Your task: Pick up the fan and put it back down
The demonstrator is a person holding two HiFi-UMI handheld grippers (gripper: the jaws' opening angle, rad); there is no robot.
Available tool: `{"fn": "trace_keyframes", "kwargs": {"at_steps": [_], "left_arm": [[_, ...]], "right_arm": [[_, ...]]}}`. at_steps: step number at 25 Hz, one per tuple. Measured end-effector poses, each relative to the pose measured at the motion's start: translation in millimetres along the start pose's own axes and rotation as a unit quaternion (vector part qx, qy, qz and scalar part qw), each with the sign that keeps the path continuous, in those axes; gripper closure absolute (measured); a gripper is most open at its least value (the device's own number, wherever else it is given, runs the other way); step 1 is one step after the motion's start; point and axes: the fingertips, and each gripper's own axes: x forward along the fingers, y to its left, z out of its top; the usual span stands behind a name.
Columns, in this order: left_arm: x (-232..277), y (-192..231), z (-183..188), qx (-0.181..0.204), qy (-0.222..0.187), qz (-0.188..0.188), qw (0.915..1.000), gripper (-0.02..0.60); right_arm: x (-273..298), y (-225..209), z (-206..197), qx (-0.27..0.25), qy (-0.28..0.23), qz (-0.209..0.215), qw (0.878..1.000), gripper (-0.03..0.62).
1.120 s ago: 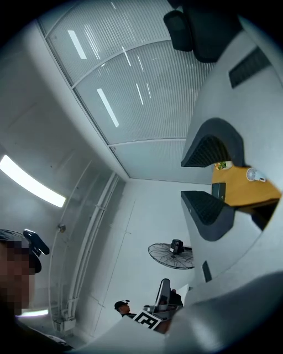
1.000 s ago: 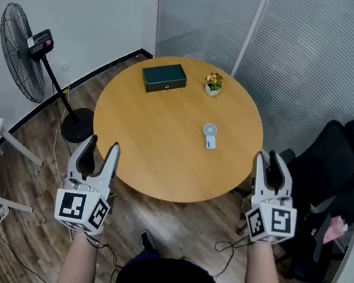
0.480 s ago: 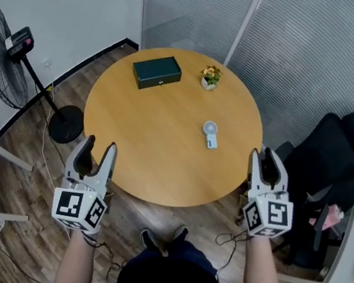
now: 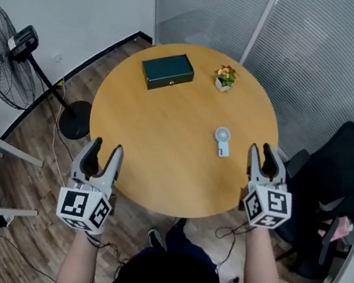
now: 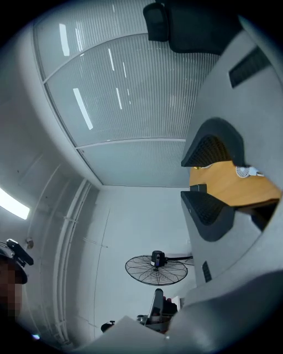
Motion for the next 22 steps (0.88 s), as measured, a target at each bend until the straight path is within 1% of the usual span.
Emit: {"fn": "trace_keyframes", "kwargs": {"at_steps": [3,7,11,16,22], "left_arm": [[26.6,-1.2,-6.1,-0.004,0.016,0.011,0.9998,0.362],[61.8,-6.9,-19.2,-0.004,0.041,0.023,0.9989,0.362],[90.5,-13.0,-27.5,-0.002,0.055,0.03,0.9981,0.362],[113.1,-19.1,-42.3,-0.004,0.079,0.036,0.9962,0.362],[134.1,-5.0,-74.0,-0.01,0.113,0.033,0.993,0.362]], "right_arm": [[34.7,-16.9,-17.3,0.018,0.019,0.006,1.0,0.45],[71.2,-47.1,-53.7,0.054,0.052,0.004,0.997,0.45],[100.6,-69.0,-88.1,0.07,0.086,0.001,0.994,0.451],[128.4,-76.6,-132.7,0.07,0.135,0.011,0.988,0.448],[153.8,-68.7,-196.6,0.074,0.204,0.01,0.976,0.434]]}}
